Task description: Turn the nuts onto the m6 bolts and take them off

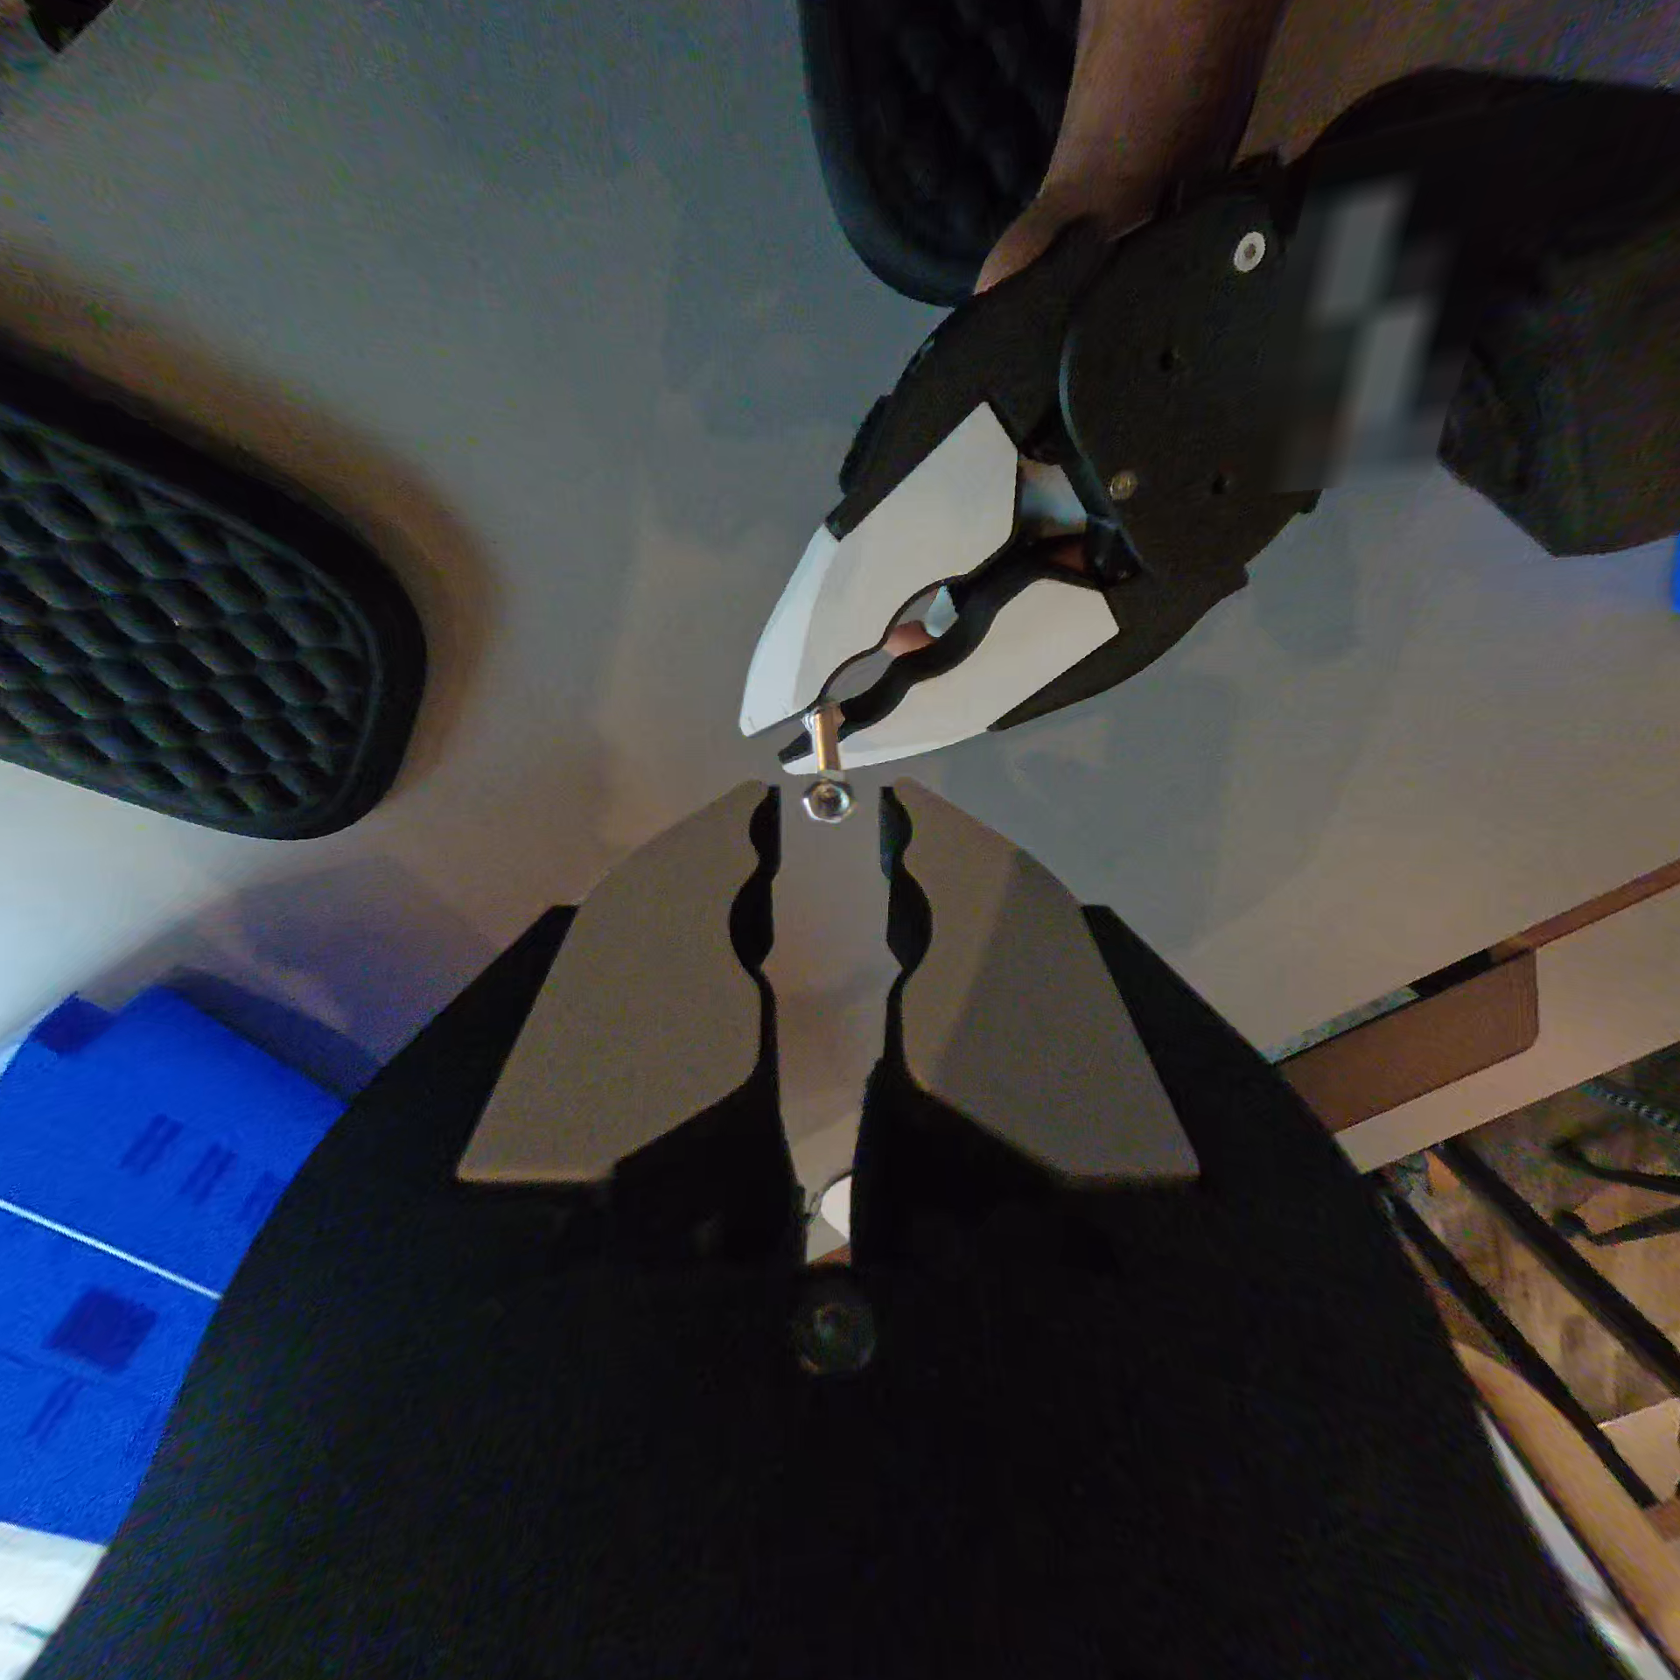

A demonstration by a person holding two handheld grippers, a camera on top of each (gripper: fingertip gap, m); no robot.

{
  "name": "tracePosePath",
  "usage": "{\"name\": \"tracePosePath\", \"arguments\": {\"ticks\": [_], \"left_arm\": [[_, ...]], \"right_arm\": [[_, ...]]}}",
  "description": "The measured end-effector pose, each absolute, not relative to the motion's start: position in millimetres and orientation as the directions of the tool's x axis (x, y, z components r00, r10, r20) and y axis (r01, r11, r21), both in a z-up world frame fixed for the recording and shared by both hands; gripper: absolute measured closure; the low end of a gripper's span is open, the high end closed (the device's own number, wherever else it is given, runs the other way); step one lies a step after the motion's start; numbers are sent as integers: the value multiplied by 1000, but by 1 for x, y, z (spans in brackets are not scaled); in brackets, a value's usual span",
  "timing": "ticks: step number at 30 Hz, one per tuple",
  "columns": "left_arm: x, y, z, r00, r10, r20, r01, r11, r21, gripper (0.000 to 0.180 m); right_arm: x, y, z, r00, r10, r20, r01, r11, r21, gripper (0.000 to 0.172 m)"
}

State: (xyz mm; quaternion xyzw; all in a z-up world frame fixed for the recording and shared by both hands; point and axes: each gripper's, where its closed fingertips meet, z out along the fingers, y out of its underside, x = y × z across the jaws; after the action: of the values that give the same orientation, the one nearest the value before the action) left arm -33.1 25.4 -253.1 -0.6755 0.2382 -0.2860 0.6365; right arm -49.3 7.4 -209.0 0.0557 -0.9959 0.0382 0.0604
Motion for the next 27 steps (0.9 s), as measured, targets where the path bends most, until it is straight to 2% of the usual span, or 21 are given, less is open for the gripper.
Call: {"name": "tracePosePath", "arguments": {"ticks": [6, 12, 18, 20, 22, 23, 26, 27], "left_arm": [[-33, 25, -253, 724, -684, 84, 43, -77, -996, 171], [-35, 26, -253, 742, -666, 76, 43, -66, -997, 171], [-33, 25, -254, 743, -667, 58, 19, -65, -998, 171], [-32, 25, -255, 742, -669, 51, 11, -65, -998, 171], [-32, 24, -255, 737, -674, 50, 11, -63, -998, 171], [-32, 24, -254, 735, -676, 53, 14, -63, -998, 171], [-30, 23, -255, 725, -687, 54, 13, -65, -998, 171], [-30, 23, -255, 721, -690, 54, 13, -64, -998, 171]], "right_arm": [[-50, 9, -211, -989, -93, 115, -100, 993, -61, 161], [-48, 12, -211, -966, 243, 87, 237, 969, -75, 162], [-47, 10, -212, -825, 564, 11, 560, 821, -110, 162], [-45, 10, -213, -786, 618, -6, 616, 781, -105, 162], [-45, 9, -212, -785, 619, -13, 617, 780, -105, 161], [-45, 7, -211, -813, 582, -10, 579, 807, -113, 155], [-48, 4, -204, -947, 316, 67, 306, 944, -121, 136], [-49, 5, -203, -972, 209, 104, 199, 975, -104, 135]]}}
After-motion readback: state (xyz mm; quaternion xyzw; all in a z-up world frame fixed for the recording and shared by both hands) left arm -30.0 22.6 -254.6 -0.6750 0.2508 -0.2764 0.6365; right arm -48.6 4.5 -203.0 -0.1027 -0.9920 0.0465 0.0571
